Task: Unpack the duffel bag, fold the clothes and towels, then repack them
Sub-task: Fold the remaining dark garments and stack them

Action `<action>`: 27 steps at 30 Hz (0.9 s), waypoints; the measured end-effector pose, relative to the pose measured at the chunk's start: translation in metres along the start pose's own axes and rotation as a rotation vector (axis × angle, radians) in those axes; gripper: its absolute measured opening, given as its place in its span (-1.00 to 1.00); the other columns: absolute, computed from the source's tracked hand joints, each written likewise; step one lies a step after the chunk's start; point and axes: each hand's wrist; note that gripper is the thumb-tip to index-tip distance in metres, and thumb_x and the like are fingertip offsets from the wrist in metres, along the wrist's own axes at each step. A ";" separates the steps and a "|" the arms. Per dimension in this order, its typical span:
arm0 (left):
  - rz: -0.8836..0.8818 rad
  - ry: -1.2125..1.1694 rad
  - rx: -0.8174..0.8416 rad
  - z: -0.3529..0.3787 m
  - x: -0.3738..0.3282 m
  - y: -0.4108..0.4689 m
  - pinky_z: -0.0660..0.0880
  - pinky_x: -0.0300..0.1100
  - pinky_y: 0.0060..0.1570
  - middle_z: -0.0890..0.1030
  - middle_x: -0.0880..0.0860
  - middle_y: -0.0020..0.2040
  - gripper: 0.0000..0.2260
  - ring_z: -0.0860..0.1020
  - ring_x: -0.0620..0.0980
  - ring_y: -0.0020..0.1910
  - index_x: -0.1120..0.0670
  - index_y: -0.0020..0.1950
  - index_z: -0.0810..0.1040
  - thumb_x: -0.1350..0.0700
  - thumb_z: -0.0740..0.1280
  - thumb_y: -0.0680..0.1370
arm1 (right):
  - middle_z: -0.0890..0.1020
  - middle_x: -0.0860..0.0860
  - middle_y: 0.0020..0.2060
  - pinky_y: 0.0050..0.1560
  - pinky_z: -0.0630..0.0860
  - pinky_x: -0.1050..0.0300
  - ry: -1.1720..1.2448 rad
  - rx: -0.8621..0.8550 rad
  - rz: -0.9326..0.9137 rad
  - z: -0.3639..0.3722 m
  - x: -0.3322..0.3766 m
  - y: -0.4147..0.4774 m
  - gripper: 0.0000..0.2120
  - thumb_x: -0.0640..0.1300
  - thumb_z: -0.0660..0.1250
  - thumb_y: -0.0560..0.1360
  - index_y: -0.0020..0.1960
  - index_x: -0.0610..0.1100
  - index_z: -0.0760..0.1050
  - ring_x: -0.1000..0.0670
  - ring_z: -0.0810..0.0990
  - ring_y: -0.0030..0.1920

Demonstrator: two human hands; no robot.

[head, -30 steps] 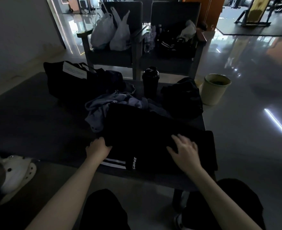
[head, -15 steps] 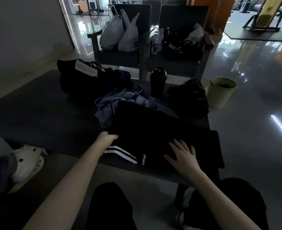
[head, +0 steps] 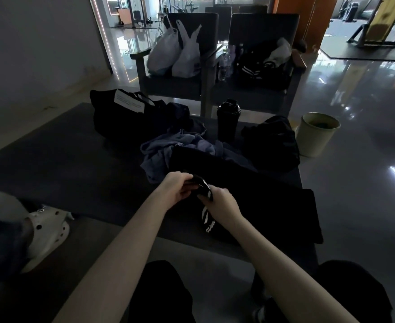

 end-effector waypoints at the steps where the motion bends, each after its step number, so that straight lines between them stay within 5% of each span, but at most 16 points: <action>1: 0.031 0.026 0.001 -0.002 -0.001 0.002 0.38 -0.12 -0.10 0.59 0.07 -0.10 -0.87 0.56 -0.01 -0.17 0.09 -0.01 0.46 0.18 0.12 0.62 | 0.64 -0.08 -0.23 -0.16 0.48 0.05 0.107 -0.029 0.030 -0.003 -0.003 0.007 -0.89 -0.15 0.31 0.50 -0.08 -0.17 0.58 -0.13 0.61 -0.14; 3: 0.113 0.114 -0.005 -0.009 0.002 0.006 0.36 -0.08 0.05 0.58 0.05 0.05 -0.79 0.55 0.00 -0.01 0.06 0.18 0.46 0.16 0.08 0.63 | 0.57 0.01 -0.46 -0.29 0.43 0.12 0.450 -0.102 0.181 -0.018 -0.007 0.016 -0.74 -0.38 0.20 0.43 -0.32 -0.14 0.53 -0.08 0.56 -0.33; 5: 0.205 0.265 -0.013 -0.016 0.009 0.011 0.36 -0.13 0.14 0.53 0.03 0.21 -0.68 0.49 0.01 0.17 0.08 0.36 0.41 0.23 0.10 0.62 | 0.54 -0.02 -0.56 -0.43 0.41 0.20 0.865 -0.238 0.408 -0.036 -0.015 0.020 -0.74 -0.41 0.14 0.39 -0.34 -0.15 0.49 -0.06 0.53 -0.51; 8: 0.268 0.463 -0.021 -0.017 0.025 0.021 0.39 -0.22 0.19 0.45 0.08 0.35 -0.57 0.46 0.00 0.25 0.09 0.46 0.33 0.28 0.19 0.58 | 0.57 -0.10 -0.36 -0.36 0.51 0.19 1.089 -0.426 0.764 -0.047 -0.044 0.014 -0.81 -0.20 0.19 0.57 -0.20 -0.19 0.48 -0.02 0.58 -0.40; 12: 0.283 0.720 -0.171 -0.002 0.039 0.040 0.35 -0.11 0.27 0.27 0.12 0.44 -0.48 0.35 0.12 0.36 0.10 0.50 0.22 0.14 0.29 0.57 | 0.62 -0.16 -0.06 0.08 0.56 -0.09 1.004 -0.497 0.928 -0.041 -0.086 -0.004 -0.68 -0.02 0.20 0.57 0.09 -0.27 0.53 -0.19 0.62 -0.04; 16: 0.192 0.921 -0.468 0.004 0.043 0.052 0.39 0.07 0.24 0.24 0.18 0.42 -0.36 0.31 0.19 0.35 0.16 0.49 0.12 0.00 0.34 0.53 | 0.60 -0.08 -0.16 -0.06 0.50 0.05 0.872 -0.521 0.879 -0.049 -0.098 -0.017 -0.69 -0.03 0.16 0.59 0.06 -0.25 0.52 -0.15 0.59 -0.08; 20: -0.054 0.843 -0.503 -0.004 0.042 0.070 0.41 0.10 0.24 0.36 0.19 0.37 -0.26 0.41 0.20 0.30 0.19 0.47 0.15 -0.13 0.39 0.47 | 0.59 -0.07 -0.14 -0.07 0.49 0.06 0.809 -0.553 0.851 -0.059 -0.101 -0.015 -0.66 0.02 0.12 0.61 0.05 -0.23 0.52 -0.11 0.58 -0.10; 24: -0.101 0.883 -0.535 -0.019 0.043 0.079 0.45 0.08 0.18 0.54 0.17 0.20 -0.54 0.52 0.18 0.14 0.17 0.29 0.42 -0.10 0.31 0.52 | 0.56 -0.08 -0.09 -0.05 0.42 0.08 0.764 -0.667 0.822 -0.066 -0.102 -0.015 -0.60 0.10 0.04 0.63 0.04 -0.18 0.49 -0.08 0.54 -0.09; 27: 0.011 0.638 -0.387 -0.026 0.028 0.078 0.49 -0.01 0.13 0.58 0.17 0.13 -0.69 0.55 0.19 0.08 0.17 0.20 0.52 0.00 0.27 0.58 | 0.57 -0.09 -0.11 0.00 0.49 0.01 0.689 -0.621 0.838 -0.065 -0.109 -0.017 -0.54 0.13 0.04 0.62 0.04 -0.23 0.52 -0.12 0.56 -0.07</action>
Point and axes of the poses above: each hand's wrist, its own y-axis towards the middle knuckle, its own z-axis out of the palm, x = y × z
